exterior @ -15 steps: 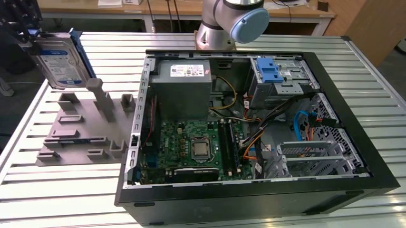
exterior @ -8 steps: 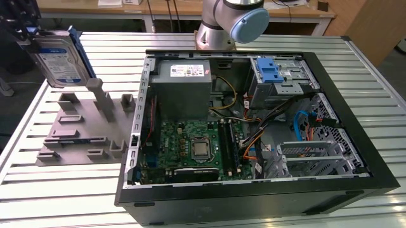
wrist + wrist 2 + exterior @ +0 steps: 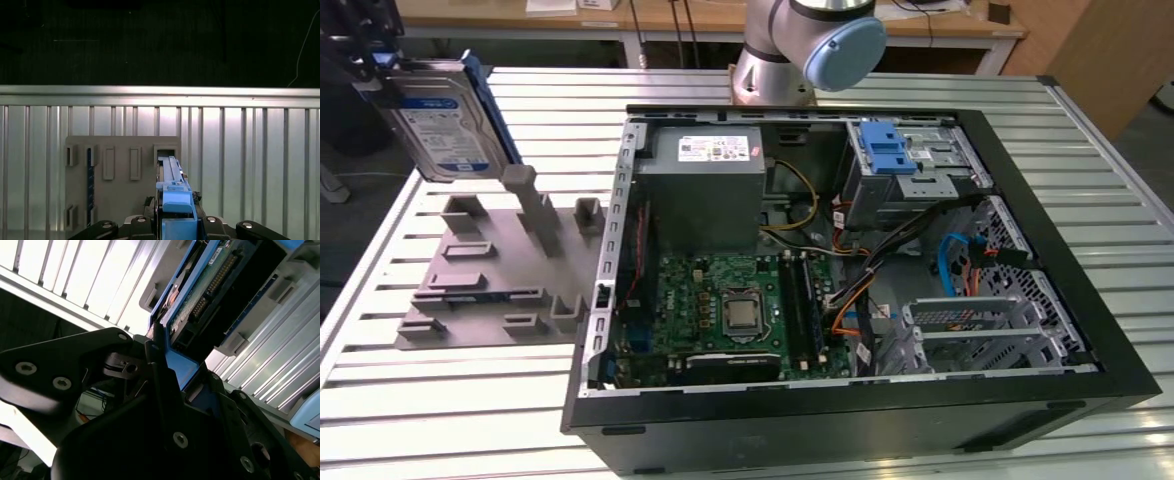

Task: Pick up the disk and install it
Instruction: 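Pick up the disk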

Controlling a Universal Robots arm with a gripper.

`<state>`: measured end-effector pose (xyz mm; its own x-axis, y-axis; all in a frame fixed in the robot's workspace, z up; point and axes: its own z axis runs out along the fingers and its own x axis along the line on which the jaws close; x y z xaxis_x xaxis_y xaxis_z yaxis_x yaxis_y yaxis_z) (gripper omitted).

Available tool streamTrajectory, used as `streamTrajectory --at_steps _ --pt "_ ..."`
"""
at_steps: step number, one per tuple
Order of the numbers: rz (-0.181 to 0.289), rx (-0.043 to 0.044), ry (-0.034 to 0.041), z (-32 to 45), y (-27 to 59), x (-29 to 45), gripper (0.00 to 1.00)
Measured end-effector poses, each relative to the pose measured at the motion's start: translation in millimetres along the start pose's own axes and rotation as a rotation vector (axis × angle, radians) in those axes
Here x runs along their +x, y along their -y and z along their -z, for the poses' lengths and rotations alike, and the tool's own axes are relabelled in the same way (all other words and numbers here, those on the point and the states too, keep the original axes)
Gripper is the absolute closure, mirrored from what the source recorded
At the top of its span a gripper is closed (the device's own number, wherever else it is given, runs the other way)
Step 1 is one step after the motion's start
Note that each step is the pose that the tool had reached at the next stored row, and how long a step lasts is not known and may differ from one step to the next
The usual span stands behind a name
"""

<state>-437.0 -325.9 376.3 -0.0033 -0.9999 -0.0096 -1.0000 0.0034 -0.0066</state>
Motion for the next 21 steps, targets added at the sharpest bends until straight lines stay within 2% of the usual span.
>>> streamTrajectory --at_steps 21 --pt "0.0 0.0001 0.0 17.0 0.1 -0.2 0.64"
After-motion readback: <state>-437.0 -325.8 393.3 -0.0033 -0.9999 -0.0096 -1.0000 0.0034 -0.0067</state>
